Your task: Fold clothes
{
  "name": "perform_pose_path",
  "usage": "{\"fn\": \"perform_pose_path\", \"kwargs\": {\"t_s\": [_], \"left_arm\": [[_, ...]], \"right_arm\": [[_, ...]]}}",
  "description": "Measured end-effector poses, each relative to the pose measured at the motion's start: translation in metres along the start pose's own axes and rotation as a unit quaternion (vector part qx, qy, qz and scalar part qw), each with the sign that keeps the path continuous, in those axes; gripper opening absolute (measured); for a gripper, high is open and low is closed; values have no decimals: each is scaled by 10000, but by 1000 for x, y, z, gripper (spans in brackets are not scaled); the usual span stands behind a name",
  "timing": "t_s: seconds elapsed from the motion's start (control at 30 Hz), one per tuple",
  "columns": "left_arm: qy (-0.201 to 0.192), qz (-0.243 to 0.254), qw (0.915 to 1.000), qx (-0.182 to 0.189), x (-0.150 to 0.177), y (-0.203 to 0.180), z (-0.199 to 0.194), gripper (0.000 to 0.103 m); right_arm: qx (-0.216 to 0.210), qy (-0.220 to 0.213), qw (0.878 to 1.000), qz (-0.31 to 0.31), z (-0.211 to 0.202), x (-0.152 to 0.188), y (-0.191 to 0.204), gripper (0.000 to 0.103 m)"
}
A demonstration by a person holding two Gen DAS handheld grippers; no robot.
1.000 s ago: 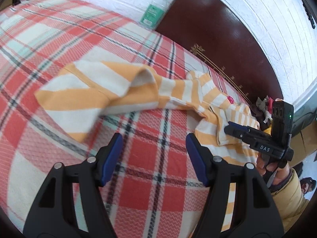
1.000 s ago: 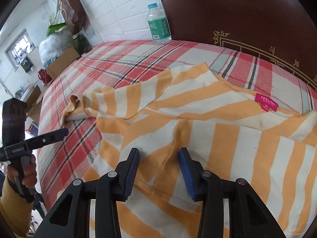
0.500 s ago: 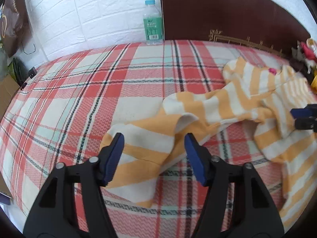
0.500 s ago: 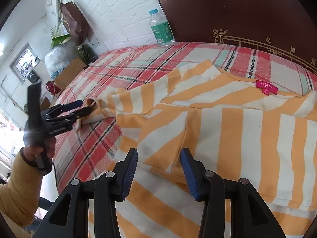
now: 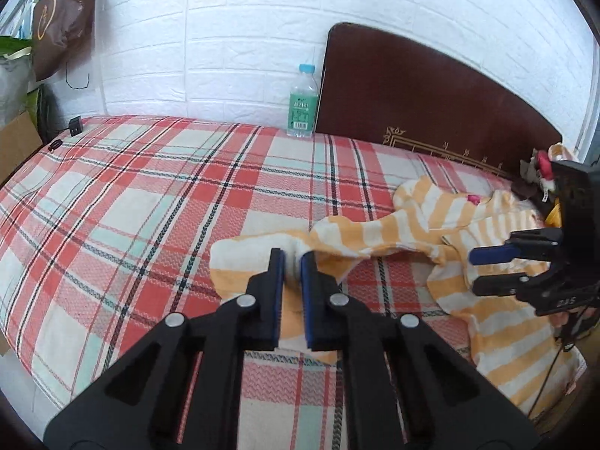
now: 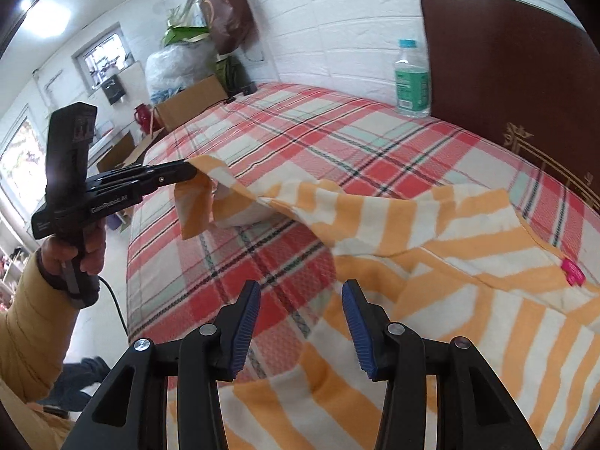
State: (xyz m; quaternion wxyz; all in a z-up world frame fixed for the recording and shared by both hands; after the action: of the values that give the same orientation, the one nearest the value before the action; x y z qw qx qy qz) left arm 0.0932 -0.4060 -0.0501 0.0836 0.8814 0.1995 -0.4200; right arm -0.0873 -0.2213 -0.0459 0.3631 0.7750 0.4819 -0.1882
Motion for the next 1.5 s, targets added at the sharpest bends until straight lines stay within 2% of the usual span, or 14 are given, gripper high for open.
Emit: {"fn": "perform_pose_path", "kwargs": {"t_s": [0.23, 0.4, 0.47, 0.53, 0.7, 0.87, 0.93, 1.03, 1.1, 1.2, 1.3, 1.33, 1.43, 1.5], "left_arm": [[531, -806, 9944, -430, 78, 58, -13, 11], [949, -1132, 9888, -209, 105, 68, -8, 13], [1043, -1131, 9880, -122, 107, 63, -7, 31], [907, -1250, 9880, -64, 102, 63, -11, 64], [581, -1453, 9877, -20, 79, 75, -15, 81], [1030, -963, 9900, 94, 65, 79, 32, 77], [1156, -635, 9912, 72, 66, 73, 42, 40], [1184, -47, 9929, -125, 67, 60, 47, 17], [869, 543, 9923, -691, 59, 49, 35, 13], [17, 1898, 9530, -2361, 39, 31, 18, 13], [-822, 2588, 9009, -3386, 20, 23, 5, 13], [-886, 2613, 8946, -3514, 17, 23, 6, 16], [-696, 2339, 9029, -3540, 16, 28, 21, 21], [-289, 1721, 9333, -3137, 19, 39, 32, 23]], "right_arm": [[-282, 280, 9992, -42, 33, 3, 17, 47], [-360, 462, 9982, 156, 44, 10, 13, 47], [-389, 483, 9979, 212, 46, 12, 12, 47], [-397, 474, 9979, 188, 46, 11, 14, 47], [-413, 462, 9980, 141, 46, 8, 21, 47], [-448, 524, 9975, 130, 50, 11, 27, 47], [-446, 536, 9975, 134, 49, 13, 29, 47], [-423, 528, 9976, 148, 46, 13, 29, 49], [-379, 523, 9978, 166, 45, 13, 27, 49], [-358, 489, 9979, 240, 46, 10, 22, 49], [-378, 443, 9979, 268, 47, 6, 20, 49], [-371, 437, 9980, 259, 48, 5, 20, 49], [-414, 492, 9976, 248, 51, 7, 21, 49], [-432, 532, 9974, 239, 52, 9, 21, 49]]}}
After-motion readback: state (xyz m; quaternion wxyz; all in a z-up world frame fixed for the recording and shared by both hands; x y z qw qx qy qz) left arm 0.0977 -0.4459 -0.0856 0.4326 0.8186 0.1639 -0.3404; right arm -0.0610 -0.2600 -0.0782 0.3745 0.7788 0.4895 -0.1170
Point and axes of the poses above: each gripper's, at about its wrist camera, not at the fingertips, and z roughly the way its jaws point, y to its left, x to its underside, the point moved 2 cm from there along z, roughly the way its jaws point, and after that the axes turned 11 degrees about -x, right-handed, at the moved point
